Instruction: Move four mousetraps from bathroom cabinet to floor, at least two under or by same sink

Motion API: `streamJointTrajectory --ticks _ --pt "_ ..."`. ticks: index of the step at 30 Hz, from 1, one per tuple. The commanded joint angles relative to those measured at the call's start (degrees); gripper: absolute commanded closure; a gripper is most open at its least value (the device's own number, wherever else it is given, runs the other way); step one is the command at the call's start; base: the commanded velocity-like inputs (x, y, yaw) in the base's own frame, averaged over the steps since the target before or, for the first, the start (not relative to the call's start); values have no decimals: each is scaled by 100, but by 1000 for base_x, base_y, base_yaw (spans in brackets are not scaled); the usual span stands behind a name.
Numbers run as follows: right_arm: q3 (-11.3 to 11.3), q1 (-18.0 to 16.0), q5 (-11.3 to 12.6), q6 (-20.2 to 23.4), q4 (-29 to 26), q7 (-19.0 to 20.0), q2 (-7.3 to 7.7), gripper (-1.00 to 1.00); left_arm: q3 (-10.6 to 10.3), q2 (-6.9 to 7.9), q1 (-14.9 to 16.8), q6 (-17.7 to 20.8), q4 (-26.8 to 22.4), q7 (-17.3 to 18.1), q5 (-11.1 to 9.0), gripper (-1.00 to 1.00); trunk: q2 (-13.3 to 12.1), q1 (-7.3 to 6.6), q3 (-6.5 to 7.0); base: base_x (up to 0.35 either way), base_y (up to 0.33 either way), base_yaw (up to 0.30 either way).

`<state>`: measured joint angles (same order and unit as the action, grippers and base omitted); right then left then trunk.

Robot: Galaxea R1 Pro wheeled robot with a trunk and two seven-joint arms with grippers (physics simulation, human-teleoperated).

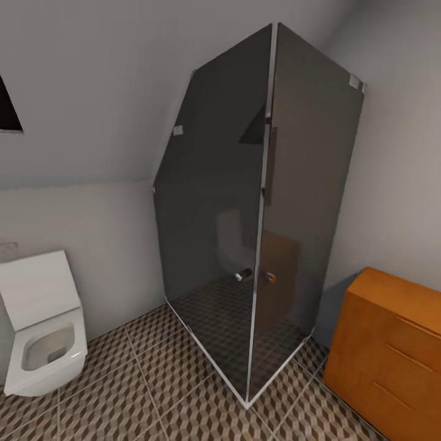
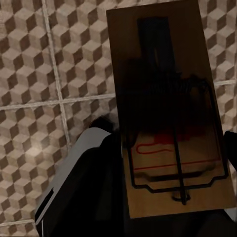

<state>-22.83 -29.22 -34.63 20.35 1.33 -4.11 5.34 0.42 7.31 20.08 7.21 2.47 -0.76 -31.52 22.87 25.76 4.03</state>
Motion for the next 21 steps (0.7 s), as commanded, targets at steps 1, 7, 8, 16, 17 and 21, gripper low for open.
streamJointTrajectory --ticks 1,7,8,16,17,21 --pt "-47 -5 -35 4 15 -20 2 100 3 -9 5 -6 8 -13 -44 100 5 2 -9 0 0 237" --pt "-42 57 -35 -5 15 -12 4 100 5 -32 5 -61 8 -11 -103 100 5 2 -45 0 0 237" --pt "-40 73 -35 -13 15 -12 7 100 7 -34 5 -119 6 -11 -108 100 5 2 -51 0 0 237" --pt "-6 149 -35 -39 15 -2 -10 100 20 -42 5 -551 -5 -3 -125 100 5 2 -98 0 0 237" --pt "-6 153 -35 -40 15 -2 -9 100 22 -42 5 -557 -4 -3 -125 100 5 2 -104 0 0 237" --pt "-4 168 -35 -40 9 -2 -7 100 42 -45 5 -577 -2 -3 -126 100 5 2 -125 0 0 237"
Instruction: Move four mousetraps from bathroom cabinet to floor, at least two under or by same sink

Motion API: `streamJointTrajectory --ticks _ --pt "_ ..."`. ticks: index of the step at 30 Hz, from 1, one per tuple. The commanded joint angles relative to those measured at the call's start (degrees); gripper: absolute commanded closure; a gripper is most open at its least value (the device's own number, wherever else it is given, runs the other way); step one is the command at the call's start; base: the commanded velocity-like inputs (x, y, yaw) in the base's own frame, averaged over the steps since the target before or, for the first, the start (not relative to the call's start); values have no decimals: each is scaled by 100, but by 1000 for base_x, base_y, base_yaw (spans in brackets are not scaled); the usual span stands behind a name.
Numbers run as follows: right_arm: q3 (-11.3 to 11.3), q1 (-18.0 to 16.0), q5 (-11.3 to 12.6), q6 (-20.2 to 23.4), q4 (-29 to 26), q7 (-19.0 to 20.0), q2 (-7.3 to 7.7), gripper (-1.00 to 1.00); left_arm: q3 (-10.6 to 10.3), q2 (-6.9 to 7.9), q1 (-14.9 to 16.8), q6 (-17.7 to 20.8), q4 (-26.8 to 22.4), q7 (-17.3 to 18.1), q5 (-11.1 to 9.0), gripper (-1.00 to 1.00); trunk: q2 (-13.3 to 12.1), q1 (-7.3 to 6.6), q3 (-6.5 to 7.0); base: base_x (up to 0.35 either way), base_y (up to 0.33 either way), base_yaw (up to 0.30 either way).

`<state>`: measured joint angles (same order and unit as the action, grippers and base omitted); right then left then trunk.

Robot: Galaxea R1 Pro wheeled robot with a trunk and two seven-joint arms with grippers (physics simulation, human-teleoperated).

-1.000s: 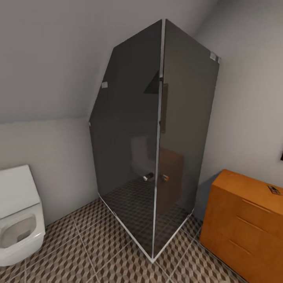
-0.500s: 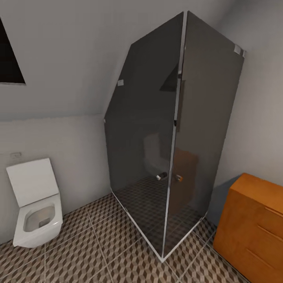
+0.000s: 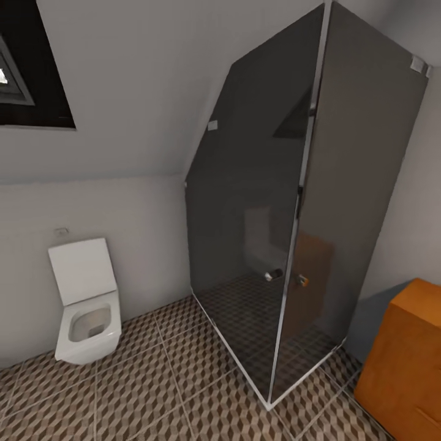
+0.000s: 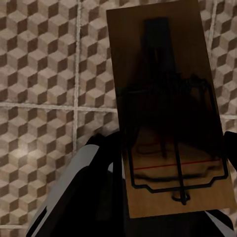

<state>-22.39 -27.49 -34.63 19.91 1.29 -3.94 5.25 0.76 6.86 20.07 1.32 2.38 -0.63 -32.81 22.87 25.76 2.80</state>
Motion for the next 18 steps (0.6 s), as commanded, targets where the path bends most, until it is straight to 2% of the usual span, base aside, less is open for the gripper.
streamJointTrajectory --ticks 1,6,18 --pt "-48 -2 -35 4 15 -19 1 100 8 0 6 12 10 -16 3 100 5 2 -7 0 0 237" --pt "-46 6 -35 4 15 -19 1 100 20 -77 6 7 17 -16 3 100 5 2 -5 0 0 197" --pt "-42 19 -45 -98 19 -19 -3 100 20 -109 6 -106 17 -16 10 100 5 2 98 0 0 86"
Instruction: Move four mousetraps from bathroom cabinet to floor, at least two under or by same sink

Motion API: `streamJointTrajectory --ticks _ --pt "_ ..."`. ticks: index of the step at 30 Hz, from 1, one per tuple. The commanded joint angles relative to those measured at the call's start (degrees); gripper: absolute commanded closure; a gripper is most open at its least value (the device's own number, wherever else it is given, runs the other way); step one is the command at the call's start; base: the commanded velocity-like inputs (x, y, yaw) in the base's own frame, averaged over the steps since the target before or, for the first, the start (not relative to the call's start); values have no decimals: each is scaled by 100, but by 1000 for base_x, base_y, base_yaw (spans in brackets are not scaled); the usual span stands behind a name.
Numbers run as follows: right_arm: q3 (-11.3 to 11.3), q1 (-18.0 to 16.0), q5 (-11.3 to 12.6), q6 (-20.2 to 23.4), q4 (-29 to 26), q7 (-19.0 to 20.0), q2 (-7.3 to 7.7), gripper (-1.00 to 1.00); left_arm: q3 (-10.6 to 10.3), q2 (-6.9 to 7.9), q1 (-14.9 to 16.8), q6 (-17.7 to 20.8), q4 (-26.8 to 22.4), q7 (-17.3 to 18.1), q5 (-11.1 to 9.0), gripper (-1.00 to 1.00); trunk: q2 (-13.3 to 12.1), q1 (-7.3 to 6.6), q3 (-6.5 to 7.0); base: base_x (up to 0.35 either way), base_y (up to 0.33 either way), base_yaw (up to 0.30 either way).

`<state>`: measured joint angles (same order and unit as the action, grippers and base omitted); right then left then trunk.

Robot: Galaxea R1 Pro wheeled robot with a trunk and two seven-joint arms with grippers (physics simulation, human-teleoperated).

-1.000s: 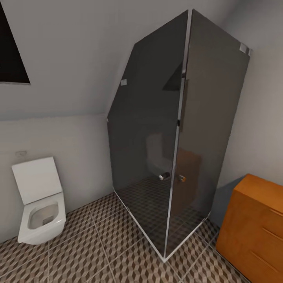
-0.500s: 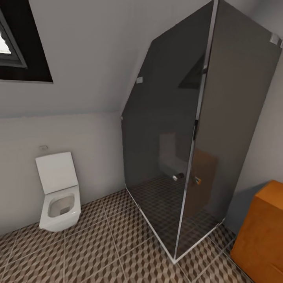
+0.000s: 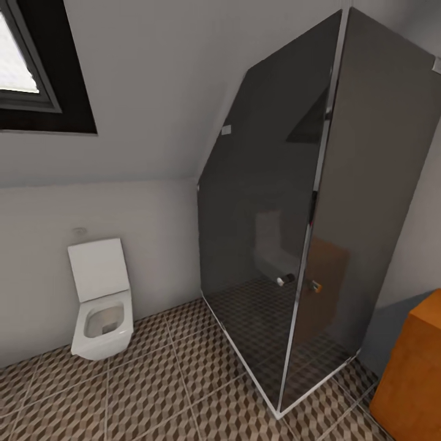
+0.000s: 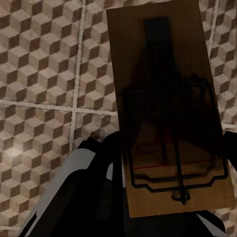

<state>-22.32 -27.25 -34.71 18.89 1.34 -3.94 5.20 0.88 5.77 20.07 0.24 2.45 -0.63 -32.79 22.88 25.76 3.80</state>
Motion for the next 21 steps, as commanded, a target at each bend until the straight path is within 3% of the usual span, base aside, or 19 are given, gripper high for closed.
streamJointTrajectory --ticks 1,9,21 --pt "-47 2 -104 -30 15 -19 0 100 9 -3 4 -92 10 -16 9 100 4 3 7 0 0 73" --pt "-50 51 -631 -57 27 -19 -15 100 3 -23 4 -157 10 -12 9 100 4 3 80 0 0 73" --pt "-59 84 -769 -254 47 -19 -29 100 0 -114 -1 -304 8 -8 10 100 4 3 142 0 0 74"
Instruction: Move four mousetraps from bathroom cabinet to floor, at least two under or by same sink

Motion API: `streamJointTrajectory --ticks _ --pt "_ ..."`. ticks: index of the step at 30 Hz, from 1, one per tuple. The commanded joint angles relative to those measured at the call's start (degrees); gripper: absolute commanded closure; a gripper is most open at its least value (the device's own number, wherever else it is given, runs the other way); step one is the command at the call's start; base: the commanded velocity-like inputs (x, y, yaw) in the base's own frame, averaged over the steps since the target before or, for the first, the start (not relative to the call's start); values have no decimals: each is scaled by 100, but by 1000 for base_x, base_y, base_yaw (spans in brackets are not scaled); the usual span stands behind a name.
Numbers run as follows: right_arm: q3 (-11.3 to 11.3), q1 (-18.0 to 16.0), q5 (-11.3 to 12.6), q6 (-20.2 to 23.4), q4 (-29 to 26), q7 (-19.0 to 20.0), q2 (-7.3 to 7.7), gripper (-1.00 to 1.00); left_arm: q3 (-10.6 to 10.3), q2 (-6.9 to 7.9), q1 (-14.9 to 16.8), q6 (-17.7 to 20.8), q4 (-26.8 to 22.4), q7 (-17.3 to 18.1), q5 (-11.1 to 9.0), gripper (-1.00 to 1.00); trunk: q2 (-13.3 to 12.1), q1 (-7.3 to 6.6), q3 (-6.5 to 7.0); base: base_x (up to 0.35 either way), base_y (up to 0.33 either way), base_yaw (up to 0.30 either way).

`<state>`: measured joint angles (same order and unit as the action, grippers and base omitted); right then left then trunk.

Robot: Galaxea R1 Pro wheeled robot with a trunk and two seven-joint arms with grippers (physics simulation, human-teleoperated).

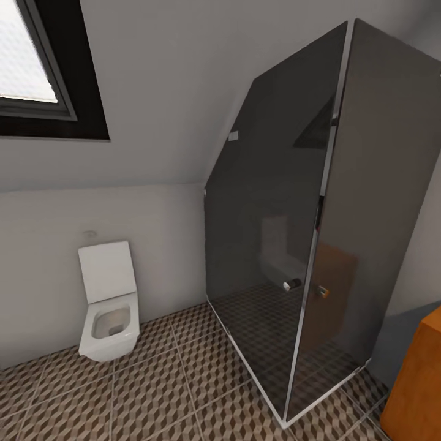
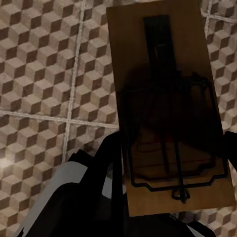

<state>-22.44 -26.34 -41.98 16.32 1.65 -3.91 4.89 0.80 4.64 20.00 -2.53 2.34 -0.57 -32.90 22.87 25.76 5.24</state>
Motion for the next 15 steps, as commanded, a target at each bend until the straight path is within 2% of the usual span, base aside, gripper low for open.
streamJointTrajectory --ticks 1,4,15 --pt "-49 1 -48 -6 18 -22 -1 100 8 -3 9 -50 19 -14 21 100 5 2 -2 0 0 13" --pt "-50 53 -60 -28 16 -22 0 100 8 -6 5 -90 21 -13 21 100 5 2 6 0 0 86" --pt "-50 67 -65 -41 18 -22 0 100 9 -14 6 -98 21 -13 21 100 5 2 53 0 0 237"
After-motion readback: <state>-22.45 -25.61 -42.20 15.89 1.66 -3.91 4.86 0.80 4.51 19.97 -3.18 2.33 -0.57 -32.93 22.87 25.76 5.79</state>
